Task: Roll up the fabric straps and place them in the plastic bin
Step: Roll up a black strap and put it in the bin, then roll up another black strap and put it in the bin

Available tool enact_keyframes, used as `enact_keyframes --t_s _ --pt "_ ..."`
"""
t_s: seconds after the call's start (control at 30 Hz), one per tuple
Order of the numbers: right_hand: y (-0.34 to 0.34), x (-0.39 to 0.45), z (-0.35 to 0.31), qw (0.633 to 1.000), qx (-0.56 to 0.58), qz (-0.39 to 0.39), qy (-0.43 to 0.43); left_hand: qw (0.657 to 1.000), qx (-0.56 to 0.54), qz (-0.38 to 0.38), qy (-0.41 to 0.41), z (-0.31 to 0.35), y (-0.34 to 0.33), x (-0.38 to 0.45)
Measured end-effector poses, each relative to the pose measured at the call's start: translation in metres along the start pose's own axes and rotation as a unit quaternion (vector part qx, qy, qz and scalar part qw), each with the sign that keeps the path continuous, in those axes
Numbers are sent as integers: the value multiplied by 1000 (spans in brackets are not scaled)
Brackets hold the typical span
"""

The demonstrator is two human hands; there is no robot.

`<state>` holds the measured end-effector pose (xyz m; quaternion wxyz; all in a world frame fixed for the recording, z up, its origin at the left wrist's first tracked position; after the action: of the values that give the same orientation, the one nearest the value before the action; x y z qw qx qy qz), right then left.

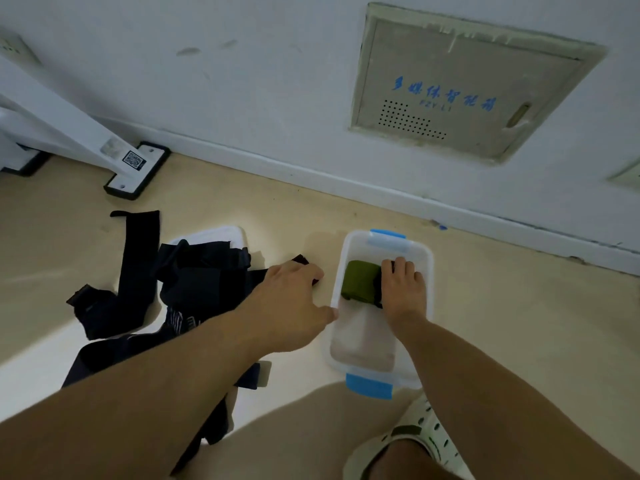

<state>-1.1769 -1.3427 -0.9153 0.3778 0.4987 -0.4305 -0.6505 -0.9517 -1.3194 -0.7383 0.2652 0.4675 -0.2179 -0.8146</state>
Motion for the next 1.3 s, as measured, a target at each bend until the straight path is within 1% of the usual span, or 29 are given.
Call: enact_keyframes --t_s 0.1,0.17,0.23,0.33,0.4,0.47,0.63,0.73,0.87,0.93,1.03,1.1,1.2,1.23,1.3 --pt "-28 -7 -10 995 47 -83 34 1000 22 -5 2 1 -2 5" --pt "-38 -13 -13 990 66 -118 33 999 44 -12 -4 5 -5 9" --pt "-36 -11 -11 989 78 -121 18 998 64 -19 -13 9 -9 13" --pt "-31 -7 -6 992 72 -98 12 993 109 -23 -31 13 -16 19" --pt "-33 -11 -3 989 104 -102 -8 989 138 -23 -39 15 -19 21" --pt "-40 -19 -5 985 119 -126 -21 988 145 -30 -41 15 -21 21" --pt "-55 -26 -14 968 132 -210 -22 990 126 -44 -35 14 -23 21" --pt "-52 -24 -13 960 122 -251 -3 989 135 -53 -29 11 -24 17" --pt "-44 -28 -6 955 104 -276 26 991 119 -54 -17 1 -16 8" --pt "-36 -30 -2 957 105 -267 32 994 99 -50 -5 -9 -10 3" --pt "-9 -30 0 965 129 -225 26 995 91 -40 15 -25 -1 -3" --pt "21 -27 -2 976 133 -172 25 996 83 -34 14 -32 1 -8" --pt "79 -22 -17 993 97 -50 45 999 39 -18 4 -39 5 -16" --pt "98 -22 -27 993 101 -17 59 1000 27 -13 3 -42 7 -20" --pt "124 -23 -60 986 138 12 94 1000 22 -1 6 -50 14 -29"
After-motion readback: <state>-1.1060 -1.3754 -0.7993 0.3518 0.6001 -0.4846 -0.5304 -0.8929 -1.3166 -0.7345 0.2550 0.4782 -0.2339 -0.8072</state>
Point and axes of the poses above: each hand's wrist, its own x-axis towards the middle knuckle, its own y-axis out of the back of the hand, z = x × y, the point moved 7 cm from there along x, towards the middle knuckle, and after that the axes turned 7 degrees about -z, right-handed, at the moved point
